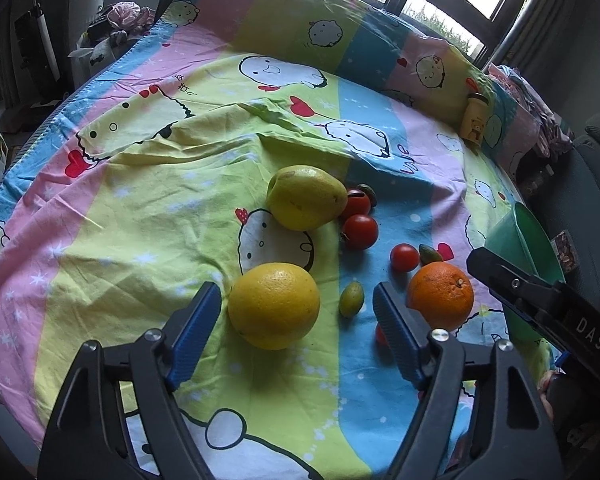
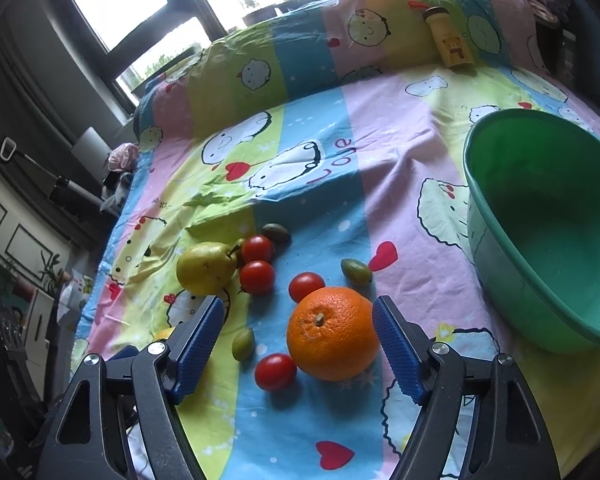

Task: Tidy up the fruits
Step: 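Move the right gripper toward the red cherry tomato beside the orange, then close the right gripper on the red cherry tomato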

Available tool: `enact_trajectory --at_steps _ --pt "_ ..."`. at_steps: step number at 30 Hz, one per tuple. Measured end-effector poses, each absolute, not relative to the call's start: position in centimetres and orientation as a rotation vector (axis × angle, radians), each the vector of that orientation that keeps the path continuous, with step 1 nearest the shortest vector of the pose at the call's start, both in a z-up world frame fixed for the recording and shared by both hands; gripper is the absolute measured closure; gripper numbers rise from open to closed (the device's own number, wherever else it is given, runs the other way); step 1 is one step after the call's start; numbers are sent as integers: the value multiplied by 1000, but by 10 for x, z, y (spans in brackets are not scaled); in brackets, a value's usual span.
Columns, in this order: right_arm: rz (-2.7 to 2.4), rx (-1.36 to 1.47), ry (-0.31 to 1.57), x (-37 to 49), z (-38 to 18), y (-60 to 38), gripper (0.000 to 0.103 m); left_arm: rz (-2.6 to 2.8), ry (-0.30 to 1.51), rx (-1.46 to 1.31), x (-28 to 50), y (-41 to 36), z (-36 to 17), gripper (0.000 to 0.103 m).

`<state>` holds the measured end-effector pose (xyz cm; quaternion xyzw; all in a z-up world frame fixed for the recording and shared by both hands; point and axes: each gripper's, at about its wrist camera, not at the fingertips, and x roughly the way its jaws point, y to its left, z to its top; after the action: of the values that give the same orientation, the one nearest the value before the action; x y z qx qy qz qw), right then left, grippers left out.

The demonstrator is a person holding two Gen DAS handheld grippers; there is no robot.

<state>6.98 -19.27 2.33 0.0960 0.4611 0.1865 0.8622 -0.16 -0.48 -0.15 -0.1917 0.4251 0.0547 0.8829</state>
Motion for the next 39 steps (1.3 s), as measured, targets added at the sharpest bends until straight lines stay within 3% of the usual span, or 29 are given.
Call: enact_trajectory --at_steps 4,10,14,26,39 --pt "403 226 978 70 22 -194 26 81 881 -424 -3 -6 -1 28" --pt "425 258 1020 72 17 -194 55 54 880 -415 -3 -13 1 42" --pt "436 261 1023 72 18 -193 63 38 872 -426 -5 -12 4 54" --pt "550 252 1194 123 20 -187 63 -61 924 -449 48 -13 28 56" --pt "557 180 1368 164 -23 -169 63 -93 1098 -479 99 -17 4 61"
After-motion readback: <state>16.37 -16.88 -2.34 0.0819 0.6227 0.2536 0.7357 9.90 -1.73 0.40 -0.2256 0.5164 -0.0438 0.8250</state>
